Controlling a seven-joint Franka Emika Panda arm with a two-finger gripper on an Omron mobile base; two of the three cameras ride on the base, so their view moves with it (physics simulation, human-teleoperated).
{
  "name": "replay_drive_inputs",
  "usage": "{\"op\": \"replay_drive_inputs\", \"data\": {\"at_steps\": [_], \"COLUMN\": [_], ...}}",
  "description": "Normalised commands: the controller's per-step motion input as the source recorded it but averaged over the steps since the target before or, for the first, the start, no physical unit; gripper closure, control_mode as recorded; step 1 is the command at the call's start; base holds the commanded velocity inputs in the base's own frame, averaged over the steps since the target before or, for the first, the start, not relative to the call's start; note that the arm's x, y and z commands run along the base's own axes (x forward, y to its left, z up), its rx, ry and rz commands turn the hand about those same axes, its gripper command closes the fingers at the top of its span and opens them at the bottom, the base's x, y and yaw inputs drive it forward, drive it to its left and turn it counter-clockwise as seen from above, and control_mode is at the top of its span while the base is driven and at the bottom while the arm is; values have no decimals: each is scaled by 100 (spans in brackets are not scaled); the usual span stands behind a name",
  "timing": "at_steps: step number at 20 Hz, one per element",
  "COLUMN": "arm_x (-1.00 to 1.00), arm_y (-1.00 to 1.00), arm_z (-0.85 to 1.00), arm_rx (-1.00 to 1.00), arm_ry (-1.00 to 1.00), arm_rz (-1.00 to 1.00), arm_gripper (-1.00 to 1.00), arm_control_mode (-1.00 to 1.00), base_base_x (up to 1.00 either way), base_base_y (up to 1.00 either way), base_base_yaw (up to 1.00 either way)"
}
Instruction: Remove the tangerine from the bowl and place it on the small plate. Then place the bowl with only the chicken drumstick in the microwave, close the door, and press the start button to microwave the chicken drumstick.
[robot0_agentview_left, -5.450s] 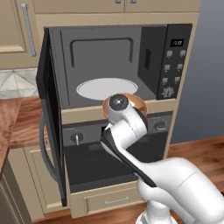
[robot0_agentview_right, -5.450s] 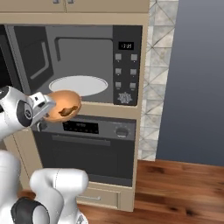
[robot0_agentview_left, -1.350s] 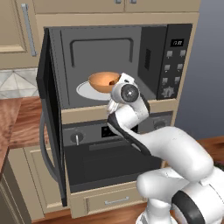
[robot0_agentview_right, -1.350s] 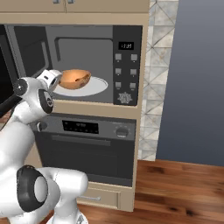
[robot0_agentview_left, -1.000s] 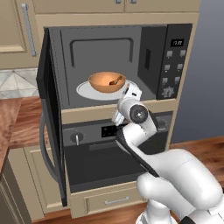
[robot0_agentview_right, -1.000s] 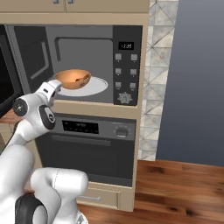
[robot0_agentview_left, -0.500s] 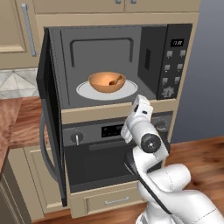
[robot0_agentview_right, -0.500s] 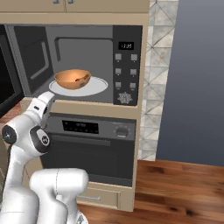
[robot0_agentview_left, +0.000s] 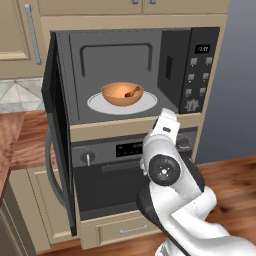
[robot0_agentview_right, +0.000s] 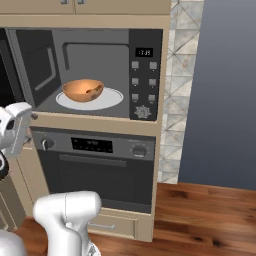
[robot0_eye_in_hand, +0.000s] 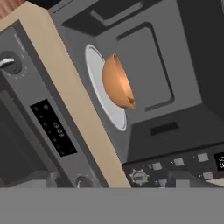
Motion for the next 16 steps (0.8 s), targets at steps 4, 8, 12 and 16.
{"op": "replay_drive_inputs", "data": {"at_steps": [4,8,12,16], "arm_x": [-100,-100,-100,-100], "arm_y": [-49,-51,-52,-16], "arm_z": [0,0,0,0], "arm_rx": [0,0,0,0], "arm_ry": [-4,-5,-7,-9], "arm_rz": [-11,-5,-1,0], "arm_gripper": [-100,-100,-100,-100], "arm_control_mode": [-100,-100,-100,-100], "base_base_x": [0,0,0,0], "base_base_y": [0,0,0,0], "base_base_yaw": [0,0,0,0]}}
